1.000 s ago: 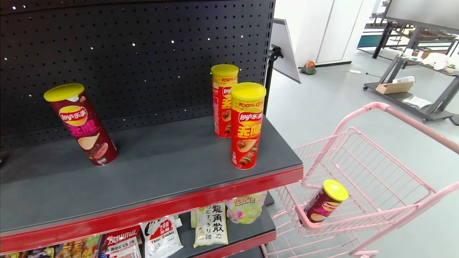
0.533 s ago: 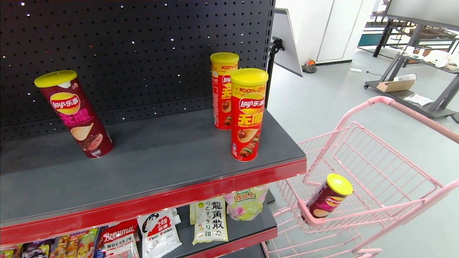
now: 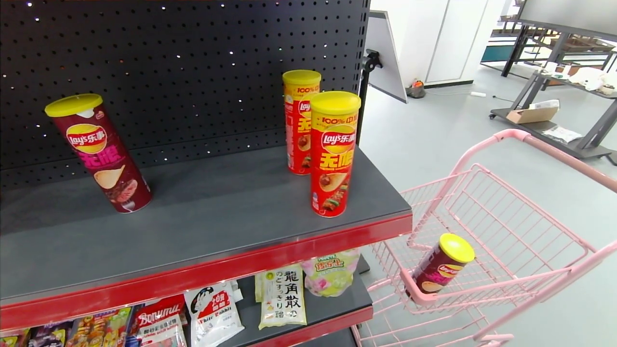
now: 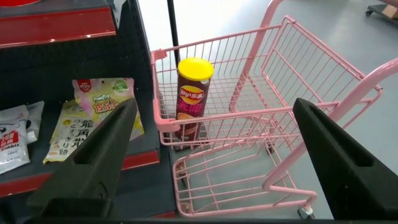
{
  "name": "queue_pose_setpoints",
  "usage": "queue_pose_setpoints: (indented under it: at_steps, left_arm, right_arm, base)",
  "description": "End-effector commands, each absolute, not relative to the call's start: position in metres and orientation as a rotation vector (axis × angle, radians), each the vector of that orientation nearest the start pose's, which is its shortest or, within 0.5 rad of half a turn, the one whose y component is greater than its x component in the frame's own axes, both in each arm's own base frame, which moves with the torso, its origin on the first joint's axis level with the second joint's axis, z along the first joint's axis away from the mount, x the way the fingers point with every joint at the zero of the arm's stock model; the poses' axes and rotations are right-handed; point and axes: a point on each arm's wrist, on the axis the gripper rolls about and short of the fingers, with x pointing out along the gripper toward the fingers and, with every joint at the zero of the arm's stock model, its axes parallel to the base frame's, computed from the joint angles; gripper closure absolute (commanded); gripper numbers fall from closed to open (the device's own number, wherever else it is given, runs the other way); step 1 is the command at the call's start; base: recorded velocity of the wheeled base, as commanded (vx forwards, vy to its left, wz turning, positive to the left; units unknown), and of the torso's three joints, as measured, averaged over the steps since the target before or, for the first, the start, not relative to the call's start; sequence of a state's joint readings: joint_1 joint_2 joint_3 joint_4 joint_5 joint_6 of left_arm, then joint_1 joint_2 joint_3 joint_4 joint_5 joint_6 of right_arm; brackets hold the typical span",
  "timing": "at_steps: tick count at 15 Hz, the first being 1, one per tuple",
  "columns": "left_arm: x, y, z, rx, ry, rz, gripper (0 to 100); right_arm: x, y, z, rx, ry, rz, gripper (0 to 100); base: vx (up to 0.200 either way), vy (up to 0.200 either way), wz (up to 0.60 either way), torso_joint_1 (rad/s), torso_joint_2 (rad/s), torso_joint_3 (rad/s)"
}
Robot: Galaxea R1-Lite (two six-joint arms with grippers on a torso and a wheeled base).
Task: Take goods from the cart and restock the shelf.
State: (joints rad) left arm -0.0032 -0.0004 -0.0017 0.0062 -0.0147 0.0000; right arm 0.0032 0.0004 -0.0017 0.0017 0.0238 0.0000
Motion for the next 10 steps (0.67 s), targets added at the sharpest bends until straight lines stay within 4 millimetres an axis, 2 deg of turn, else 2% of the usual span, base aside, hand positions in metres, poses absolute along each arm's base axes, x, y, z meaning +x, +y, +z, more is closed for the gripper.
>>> queue_pose_setpoints:
  at_steps: [1, 2, 3, 10]
  left_arm:
    - [-0.0229, -0.0003, 0.0753, 0.000, 0.005, -0.018, 0]
    - [-0.0229, -0.0002, 0.0753, 0.000, 0.005, -0.017, 0]
    - [-0.0229, -0.0003, 0.0753, 0.000, 0.005, -0.018, 0]
    - [-0.0229, -0.0002, 0.0753, 0.000, 0.005, -0.017, 0]
  right_arm:
    - [-0.0229, 0.0005, 0.0757, 0.000, 0.000, 0.028, 0]
    - [-0.0229, 0.0005, 0.0757, 0.000, 0.000, 0.028, 0]
    - [-0.0229, 0.0005, 0.0757, 0.000, 0.000, 0.028, 0]
    - [-0.0229, 0.0004, 0.0757, -0.002, 0.000, 0.026, 0]
  base:
    - [0.000, 0.000, 0.00, 0.000, 0.00, 0.000]
    - [0.000, 0.000, 0.00, 0.000, 0.00, 0.000]
    - [0.000, 0.000, -0.60, 0.002, 0.01, 0.002]
    - [0.000, 0.000, 0.00, 0.000, 0.00, 0.000]
